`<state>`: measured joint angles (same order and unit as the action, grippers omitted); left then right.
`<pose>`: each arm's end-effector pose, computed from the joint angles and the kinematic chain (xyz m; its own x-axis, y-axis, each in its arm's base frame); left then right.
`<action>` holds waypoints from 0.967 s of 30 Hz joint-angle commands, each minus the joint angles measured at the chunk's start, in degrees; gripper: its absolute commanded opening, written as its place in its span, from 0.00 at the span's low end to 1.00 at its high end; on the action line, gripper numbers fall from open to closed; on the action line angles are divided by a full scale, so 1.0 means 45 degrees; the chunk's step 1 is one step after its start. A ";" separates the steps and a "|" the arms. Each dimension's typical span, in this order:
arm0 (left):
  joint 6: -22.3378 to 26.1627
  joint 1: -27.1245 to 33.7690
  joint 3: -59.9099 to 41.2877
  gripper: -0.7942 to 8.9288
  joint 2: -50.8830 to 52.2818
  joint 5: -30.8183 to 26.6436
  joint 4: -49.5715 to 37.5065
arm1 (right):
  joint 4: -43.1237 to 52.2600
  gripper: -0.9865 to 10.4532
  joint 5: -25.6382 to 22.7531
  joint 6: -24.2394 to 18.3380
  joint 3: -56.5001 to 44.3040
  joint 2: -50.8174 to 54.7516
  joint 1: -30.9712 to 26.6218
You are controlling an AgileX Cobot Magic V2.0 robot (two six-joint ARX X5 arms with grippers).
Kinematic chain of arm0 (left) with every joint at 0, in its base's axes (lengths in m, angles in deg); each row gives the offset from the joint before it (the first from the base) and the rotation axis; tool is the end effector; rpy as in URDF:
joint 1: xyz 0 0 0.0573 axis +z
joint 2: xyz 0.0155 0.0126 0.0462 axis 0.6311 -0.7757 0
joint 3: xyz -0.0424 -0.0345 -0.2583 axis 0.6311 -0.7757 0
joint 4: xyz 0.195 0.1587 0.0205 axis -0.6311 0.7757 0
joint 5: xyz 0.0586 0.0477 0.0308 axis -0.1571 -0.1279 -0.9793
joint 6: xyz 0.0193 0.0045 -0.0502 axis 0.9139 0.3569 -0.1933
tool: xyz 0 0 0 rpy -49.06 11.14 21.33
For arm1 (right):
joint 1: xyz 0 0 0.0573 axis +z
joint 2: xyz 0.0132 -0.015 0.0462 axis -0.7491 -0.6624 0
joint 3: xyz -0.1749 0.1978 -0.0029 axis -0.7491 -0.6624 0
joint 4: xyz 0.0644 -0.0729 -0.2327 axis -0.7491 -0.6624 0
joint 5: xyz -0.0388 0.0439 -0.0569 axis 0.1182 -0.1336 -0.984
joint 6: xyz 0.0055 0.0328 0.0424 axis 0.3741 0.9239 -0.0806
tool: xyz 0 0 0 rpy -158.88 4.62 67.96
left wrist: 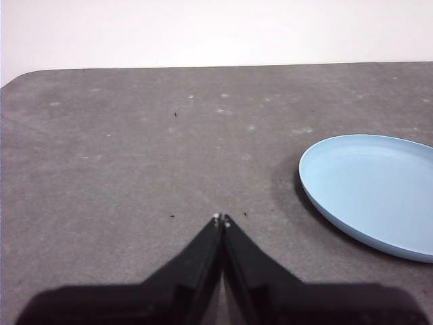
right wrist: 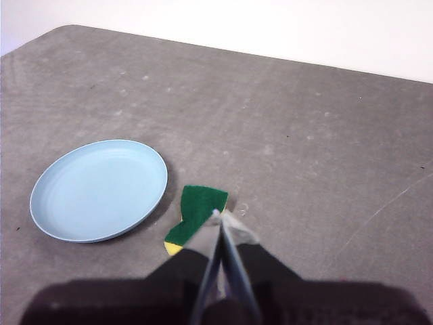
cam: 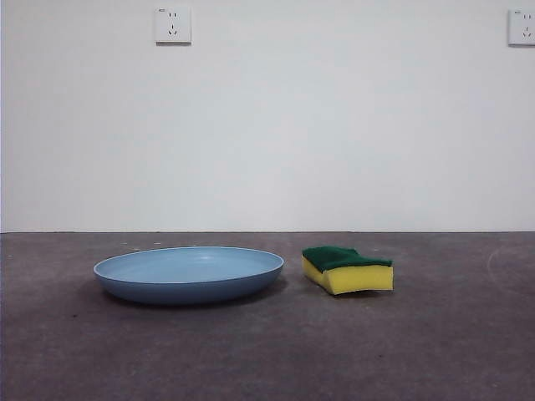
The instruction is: Pick up the plate,pick up the cloth,clean the plate with the cloth
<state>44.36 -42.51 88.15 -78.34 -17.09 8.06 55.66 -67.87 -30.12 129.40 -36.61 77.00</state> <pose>0.0953 -0.0058 0.1511 0.9829 -0.0645 -0.1726 0.0618 0.9979 -0.0209 0.1102 0.0571 0.3321 0.8555 0.3706 -0.3615 -0.4069 0.9131 -0.0268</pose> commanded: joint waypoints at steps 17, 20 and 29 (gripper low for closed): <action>-0.0117 0.0034 -0.0170 0.08 0.0034 -0.0029 0.0010 | 0.0627 0.09 0.0617 -0.0019 -0.1467 0.1763 -0.3725; -0.0117 0.0034 -0.0170 0.08 0.0034 -0.0024 0.0010 | 0.2453 0.09 0.1545 -0.0029 -0.3191 0.2987 -0.4648; -0.0117 0.0034 -0.0170 0.08 0.0034 -0.0029 0.0010 | 0.5785 0.09 0.3055 -0.0024 -0.7941 0.6018 -0.5697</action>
<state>44.36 -42.51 88.15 -78.34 -17.20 8.06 81.32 -54.16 -30.23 95.76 -10.38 51.54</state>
